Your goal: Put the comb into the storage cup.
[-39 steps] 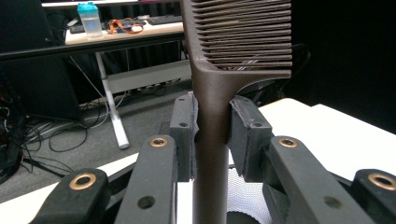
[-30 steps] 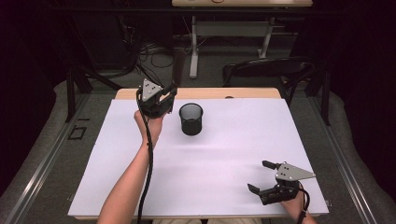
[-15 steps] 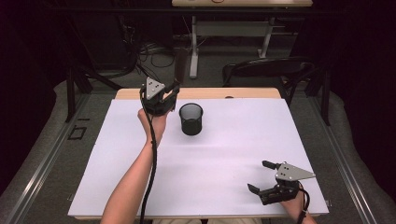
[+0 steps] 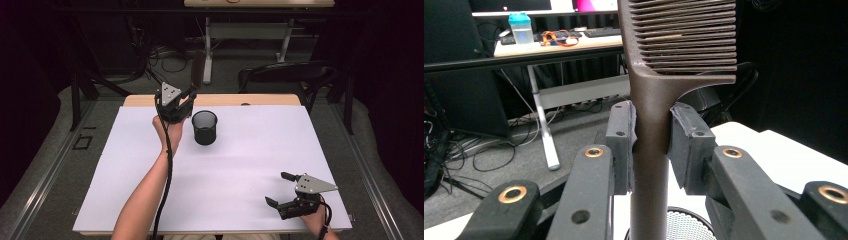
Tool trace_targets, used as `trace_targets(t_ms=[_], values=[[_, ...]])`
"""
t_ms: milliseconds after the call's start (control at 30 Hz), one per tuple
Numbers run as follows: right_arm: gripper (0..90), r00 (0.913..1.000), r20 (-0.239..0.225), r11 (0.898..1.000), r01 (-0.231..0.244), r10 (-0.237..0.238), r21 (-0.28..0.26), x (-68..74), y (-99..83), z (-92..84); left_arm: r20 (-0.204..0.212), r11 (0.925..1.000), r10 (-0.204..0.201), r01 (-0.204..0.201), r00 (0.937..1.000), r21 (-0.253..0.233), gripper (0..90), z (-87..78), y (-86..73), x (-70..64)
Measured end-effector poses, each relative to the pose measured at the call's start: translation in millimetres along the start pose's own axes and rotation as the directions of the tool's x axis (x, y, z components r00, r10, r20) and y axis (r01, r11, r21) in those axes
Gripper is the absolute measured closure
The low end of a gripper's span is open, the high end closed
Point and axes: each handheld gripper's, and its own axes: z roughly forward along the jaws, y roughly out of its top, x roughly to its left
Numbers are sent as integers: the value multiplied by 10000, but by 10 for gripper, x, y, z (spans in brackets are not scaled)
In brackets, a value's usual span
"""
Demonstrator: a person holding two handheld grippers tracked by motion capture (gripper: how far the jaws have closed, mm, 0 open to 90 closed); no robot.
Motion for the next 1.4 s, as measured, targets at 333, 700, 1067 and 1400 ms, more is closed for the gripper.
trace_targets(t_ms=[333,700,1067,1400], values=[[3,10000,-9,10000,5,-5,19,0,1,-5,27,9999,-11,11,10000,-121,721,66,-5,-47],[3,10000,3,10000,4,-4,44,-3,1,-12,190,9994,-107,113,9998,-324,722,163,-57,-101],[3,10000,-6,10000,-3,3,52,-2,2,-11,351,9970,-399,421,9986,-642,722,225,-121,-100],[3,10000,-43,10000,-11,11,26,-2,1,-6,517,9950,-549,589,9972,-801,722,267,-176,-84]])
